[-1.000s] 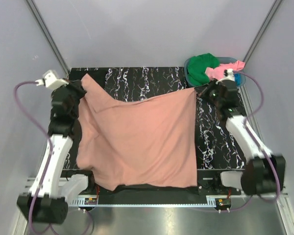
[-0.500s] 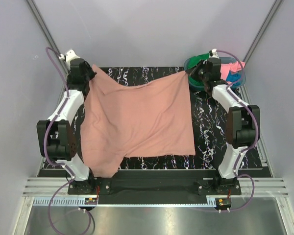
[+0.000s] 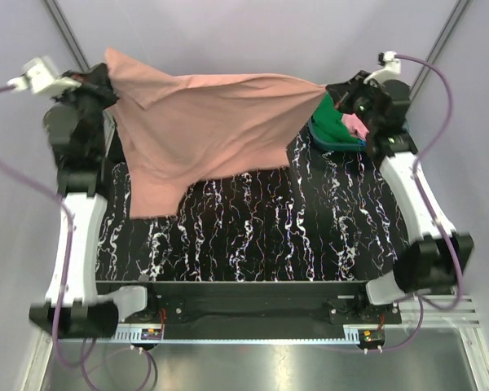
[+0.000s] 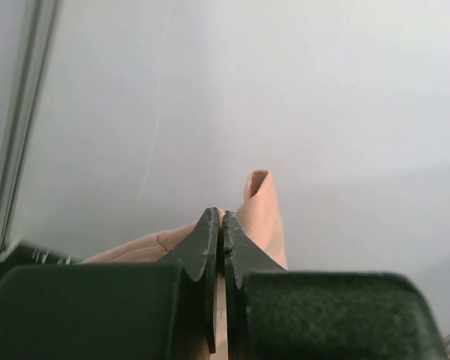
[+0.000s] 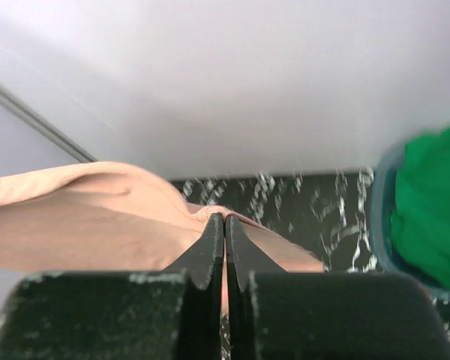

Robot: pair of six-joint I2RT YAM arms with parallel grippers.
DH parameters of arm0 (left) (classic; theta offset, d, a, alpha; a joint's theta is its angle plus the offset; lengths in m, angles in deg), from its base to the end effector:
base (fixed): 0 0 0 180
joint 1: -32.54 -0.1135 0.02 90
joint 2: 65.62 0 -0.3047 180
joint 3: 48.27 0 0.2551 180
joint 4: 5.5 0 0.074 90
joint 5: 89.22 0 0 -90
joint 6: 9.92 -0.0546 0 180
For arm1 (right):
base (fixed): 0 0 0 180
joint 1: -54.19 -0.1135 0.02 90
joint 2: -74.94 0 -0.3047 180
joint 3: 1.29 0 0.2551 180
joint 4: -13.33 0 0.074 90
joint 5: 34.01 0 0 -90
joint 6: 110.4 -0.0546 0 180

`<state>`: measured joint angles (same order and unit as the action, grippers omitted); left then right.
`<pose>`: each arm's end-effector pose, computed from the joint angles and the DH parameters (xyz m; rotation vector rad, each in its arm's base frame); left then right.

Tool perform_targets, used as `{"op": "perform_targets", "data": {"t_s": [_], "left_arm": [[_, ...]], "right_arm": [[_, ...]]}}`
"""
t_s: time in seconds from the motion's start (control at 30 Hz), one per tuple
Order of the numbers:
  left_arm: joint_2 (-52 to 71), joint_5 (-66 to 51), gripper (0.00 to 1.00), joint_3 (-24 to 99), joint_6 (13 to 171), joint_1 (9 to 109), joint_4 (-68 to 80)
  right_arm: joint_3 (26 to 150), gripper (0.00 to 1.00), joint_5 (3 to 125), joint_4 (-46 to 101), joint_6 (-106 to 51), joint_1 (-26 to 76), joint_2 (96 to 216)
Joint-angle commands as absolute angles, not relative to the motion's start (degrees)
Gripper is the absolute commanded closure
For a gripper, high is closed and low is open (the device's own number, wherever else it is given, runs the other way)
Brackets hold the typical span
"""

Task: Fold and stack the t-shirts
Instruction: Flatten the tshirt out

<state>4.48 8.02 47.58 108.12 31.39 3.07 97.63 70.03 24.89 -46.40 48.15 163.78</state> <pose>0.2683 0.0123 0.5487 -0.4273 1.2067 -0.3236 0.3884 0.0544 0.4595 0.0893 1.6294 0.6275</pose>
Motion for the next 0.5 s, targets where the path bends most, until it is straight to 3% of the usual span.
{"op": "perform_targets", "data": {"t_s": [0.0, 0.2, 0.47], "left_arm": [[-6.98, 7.28, 1.0, 43.84, 105.58, 31.04, -6.13], [-25.24, 7.63, 1.0, 40.57, 104.96, 31.04, -2.19], [-39.34, 7.19, 1.0, 44.7, 103.82, 31.04, 7.39]], "right_arm": [[93.54, 1.0, 69.97, 18.59, -41.85, 48.04, 151.69], [87.29, 1.0, 72.07, 21.04, -41.32, 47.95, 133.94], [84.74, 1.0, 72.69, 33.77, -44.92, 47.95, 112.75]]}}
